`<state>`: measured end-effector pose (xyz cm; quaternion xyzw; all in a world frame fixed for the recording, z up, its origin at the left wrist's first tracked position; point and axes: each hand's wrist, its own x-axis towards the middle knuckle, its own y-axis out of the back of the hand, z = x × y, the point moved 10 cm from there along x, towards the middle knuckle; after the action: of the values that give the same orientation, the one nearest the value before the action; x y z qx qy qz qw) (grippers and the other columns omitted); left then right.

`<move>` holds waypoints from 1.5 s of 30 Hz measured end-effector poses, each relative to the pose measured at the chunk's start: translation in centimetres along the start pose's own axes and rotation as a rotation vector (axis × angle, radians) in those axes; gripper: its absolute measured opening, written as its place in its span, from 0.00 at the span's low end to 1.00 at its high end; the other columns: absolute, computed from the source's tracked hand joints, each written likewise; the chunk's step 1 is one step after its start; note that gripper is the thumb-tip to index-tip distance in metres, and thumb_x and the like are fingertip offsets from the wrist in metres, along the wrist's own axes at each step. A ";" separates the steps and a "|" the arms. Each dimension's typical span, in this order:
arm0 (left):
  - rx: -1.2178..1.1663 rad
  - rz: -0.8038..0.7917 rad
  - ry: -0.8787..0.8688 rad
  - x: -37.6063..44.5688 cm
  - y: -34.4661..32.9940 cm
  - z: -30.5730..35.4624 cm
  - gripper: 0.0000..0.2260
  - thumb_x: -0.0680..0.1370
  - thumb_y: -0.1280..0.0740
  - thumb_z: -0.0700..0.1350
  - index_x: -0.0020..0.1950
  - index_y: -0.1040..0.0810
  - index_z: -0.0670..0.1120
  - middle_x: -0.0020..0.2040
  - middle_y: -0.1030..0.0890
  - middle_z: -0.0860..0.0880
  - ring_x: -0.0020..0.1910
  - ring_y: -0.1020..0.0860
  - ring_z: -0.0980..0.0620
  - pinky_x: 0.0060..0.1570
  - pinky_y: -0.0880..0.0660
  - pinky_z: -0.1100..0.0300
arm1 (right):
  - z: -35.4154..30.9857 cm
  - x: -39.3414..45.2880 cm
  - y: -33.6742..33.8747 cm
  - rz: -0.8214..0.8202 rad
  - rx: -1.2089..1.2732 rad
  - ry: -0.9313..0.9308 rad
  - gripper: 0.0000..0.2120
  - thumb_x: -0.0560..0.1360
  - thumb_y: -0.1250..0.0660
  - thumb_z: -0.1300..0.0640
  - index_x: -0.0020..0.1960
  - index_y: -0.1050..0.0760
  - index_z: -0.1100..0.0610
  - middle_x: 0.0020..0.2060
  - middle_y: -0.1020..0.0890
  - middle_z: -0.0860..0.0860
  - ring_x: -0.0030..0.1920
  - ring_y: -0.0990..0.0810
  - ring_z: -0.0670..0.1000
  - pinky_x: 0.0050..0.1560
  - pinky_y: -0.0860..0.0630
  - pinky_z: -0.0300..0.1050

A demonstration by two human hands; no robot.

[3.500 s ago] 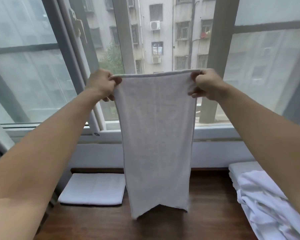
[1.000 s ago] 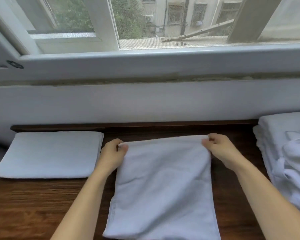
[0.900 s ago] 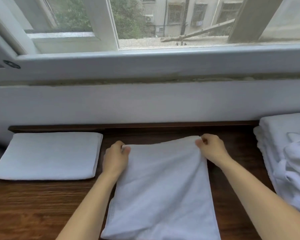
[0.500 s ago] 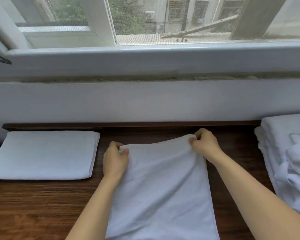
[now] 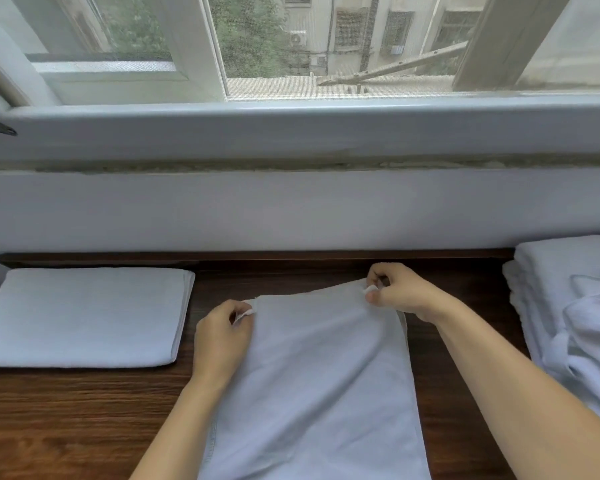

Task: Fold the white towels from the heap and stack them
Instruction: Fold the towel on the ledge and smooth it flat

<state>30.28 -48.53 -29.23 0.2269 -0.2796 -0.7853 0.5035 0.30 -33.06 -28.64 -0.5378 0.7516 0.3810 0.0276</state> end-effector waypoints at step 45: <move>-0.373 0.162 0.246 0.3 1.1 -3.2 0.02 0.79 0.28 0.48 0.50 0.16 0.52 0.45 0.16 0.58 0.49 0.18 0.58 0.50 0.23 0.58 | 3.0 -1.7 3.1 0.423 0.187 -0.037 0.06 0.75 0.24 0.56 0.51 0.13 0.52 0.46 0.13 0.43 0.52 0.17 0.44 0.57 0.20 0.46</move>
<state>32.96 -49.88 -30.89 0.2005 -0.0836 -0.7468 0.6285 -2.71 -29.52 -28.34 -0.3564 0.8789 0.3169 0.0105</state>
